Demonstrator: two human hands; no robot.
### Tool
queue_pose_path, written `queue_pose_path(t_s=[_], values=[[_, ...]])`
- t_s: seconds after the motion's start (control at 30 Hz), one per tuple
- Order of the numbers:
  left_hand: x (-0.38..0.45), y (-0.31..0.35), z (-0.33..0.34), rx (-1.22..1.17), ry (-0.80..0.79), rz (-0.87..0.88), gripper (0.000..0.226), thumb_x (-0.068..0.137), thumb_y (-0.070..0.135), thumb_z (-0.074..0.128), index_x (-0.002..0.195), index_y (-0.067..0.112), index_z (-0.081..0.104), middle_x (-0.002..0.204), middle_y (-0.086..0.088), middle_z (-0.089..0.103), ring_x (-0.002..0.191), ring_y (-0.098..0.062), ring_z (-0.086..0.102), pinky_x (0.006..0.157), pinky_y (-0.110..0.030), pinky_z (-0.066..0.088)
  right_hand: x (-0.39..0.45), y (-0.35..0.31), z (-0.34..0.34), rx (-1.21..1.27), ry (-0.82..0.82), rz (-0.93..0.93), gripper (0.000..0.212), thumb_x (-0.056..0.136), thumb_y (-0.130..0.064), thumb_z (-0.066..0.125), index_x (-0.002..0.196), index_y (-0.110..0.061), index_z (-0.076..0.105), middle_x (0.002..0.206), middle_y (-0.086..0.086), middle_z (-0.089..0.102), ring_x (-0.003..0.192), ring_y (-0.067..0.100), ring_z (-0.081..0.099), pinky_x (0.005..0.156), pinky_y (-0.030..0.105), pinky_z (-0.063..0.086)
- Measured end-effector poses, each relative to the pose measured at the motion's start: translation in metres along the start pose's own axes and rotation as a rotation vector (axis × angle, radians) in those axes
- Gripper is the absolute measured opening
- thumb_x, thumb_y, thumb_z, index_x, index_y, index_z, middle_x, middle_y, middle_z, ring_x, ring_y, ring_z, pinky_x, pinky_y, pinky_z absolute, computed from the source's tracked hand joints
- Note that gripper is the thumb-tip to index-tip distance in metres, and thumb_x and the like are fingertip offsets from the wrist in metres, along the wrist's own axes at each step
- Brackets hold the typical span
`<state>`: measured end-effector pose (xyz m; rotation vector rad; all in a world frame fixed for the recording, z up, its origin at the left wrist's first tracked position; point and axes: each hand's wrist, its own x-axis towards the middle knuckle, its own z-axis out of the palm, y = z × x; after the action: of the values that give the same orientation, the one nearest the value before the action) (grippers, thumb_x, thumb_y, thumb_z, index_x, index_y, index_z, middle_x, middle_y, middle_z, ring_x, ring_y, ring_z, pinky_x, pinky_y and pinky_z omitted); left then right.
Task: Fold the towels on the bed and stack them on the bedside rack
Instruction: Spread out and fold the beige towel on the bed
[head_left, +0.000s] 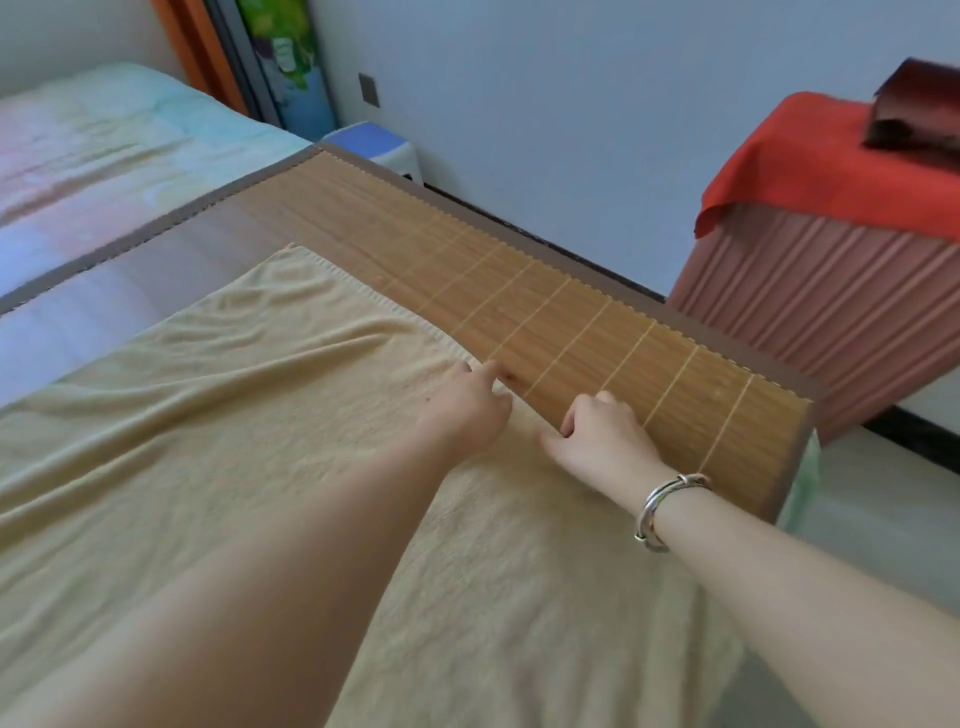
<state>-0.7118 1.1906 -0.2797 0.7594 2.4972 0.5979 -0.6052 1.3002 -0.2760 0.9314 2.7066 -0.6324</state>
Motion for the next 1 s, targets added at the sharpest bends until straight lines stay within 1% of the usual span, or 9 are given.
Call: queue_pose_path(t_s=[0.1,0.2,0.33,0.43,0.57,0.63,0.73,0.9,1.0], values=[[-0.001,0.007,0.007,-0.045,0.032,0.002,0.022,0.096,0.034,0.044,0.117,0.027,0.051,0.108,-0.003,0.046,0.083,-0.018,0.053,0.079,-0.034,0.046,-0.008,-0.003,-0.001,-0.091,-0.138,-0.042,0.034,0.082,-0.053,0.053,0.087,-0.019,0.059,0.114,0.005,0.046,0.117,0.027,0.040,0.094,0.039,0.041],[-0.007,0.005,0.009,-0.022,0.019,-0.050,0.015,0.092,0.042,0.047,0.090,0.027,0.049,0.091,0.001,0.054,0.089,-0.022,0.057,0.090,-0.047,0.046,-0.017,-0.014,-0.004,0.104,-0.252,-0.056,0.034,0.083,-0.047,0.055,0.066,-0.020,0.041,0.080,-0.001,0.047,0.080,0.020,0.048,0.068,0.032,0.040],[-0.032,-0.011,-0.006,-0.107,0.041,-0.117,0.026,0.086,0.044,0.055,0.077,0.021,0.047,0.077,0.002,0.056,0.072,-0.015,0.055,0.067,-0.030,0.046,-0.036,-0.040,-0.004,0.363,-0.280,-0.132,0.031,0.090,-0.040,0.055,0.072,-0.019,0.040,0.064,-0.006,0.039,0.057,0.012,0.034,0.051,0.024,0.027],[-0.064,-0.042,-0.034,-0.301,0.103,-0.201,0.017,0.085,0.026,0.058,0.077,0.016,0.047,0.072,0.001,0.052,0.060,-0.011,0.049,0.052,-0.024,0.038,-0.059,-0.070,0.004,0.401,-0.343,-0.242,0.027,0.091,-0.041,0.055,0.082,-0.017,0.048,0.073,-0.004,0.045,0.065,0.010,0.039,0.055,0.021,0.029],[-0.125,-0.101,-0.076,-0.648,0.173,-0.304,0.012,0.083,0.000,0.054,0.086,0.011,0.057,0.085,-0.005,0.058,0.078,-0.018,0.060,0.069,-0.030,0.057,-0.097,-0.127,0.026,0.437,-0.419,-0.344,0.019,0.090,-0.035,0.060,0.084,-0.018,0.054,0.072,-0.006,0.049,0.061,0.006,0.041,0.048,0.011,0.031],[-0.163,-0.126,-0.096,-0.750,0.213,-0.319,0.023,0.084,-0.005,0.051,0.102,0.007,0.059,0.093,-0.008,0.058,0.079,-0.015,0.060,0.059,-0.022,0.057,-0.118,-0.160,0.039,0.457,-0.441,-0.375,0.020,0.089,-0.038,0.062,0.084,-0.020,0.055,0.068,-0.007,0.047,0.058,0.005,0.040,0.044,0.011,0.030],[-0.232,-0.168,-0.127,-0.795,0.298,-0.331,0.036,0.085,-0.007,0.048,0.117,0.009,0.057,0.101,-0.007,0.056,0.085,-0.014,0.059,0.051,-0.018,0.055,-0.162,-0.217,0.065,0.484,-0.518,-0.484,0.018,0.089,-0.036,0.062,0.086,-0.019,0.058,0.072,-0.004,0.051,0.062,0.009,0.044,0.050,0.019,0.033],[-0.359,-0.237,-0.163,-0.780,0.348,-0.354,0.053,0.082,-0.009,0.045,0.125,0.023,0.052,0.107,0.004,0.051,0.101,-0.014,0.056,0.069,-0.026,0.058,-0.256,-0.295,0.101,0.387,-0.590,-0.694,0.028,0.070,-0.035,0.064,0.097,-0.026,0.063,0.078,-0.004,0.058,0.069,0.013,0.052,0.054,0.023,0.039],[-0.442,-0.272,-0.177,-0.797,0.467,-0.358,0.058,0.082,-0.010,0.041,0.128,0.024,0.051,0.119,-0.002,0.052,0.106,-0.017,0.056,0.073,-0.028,0.056,-0.319,-0.335,0.122,0.403,-0.614,-0.785,0.022,0.080,-0.017,0.063,0.101,-0.027,0.064,0.079,-0.003,0.058,0.072,0.015,0.053,0.056,0.024,0.041]])
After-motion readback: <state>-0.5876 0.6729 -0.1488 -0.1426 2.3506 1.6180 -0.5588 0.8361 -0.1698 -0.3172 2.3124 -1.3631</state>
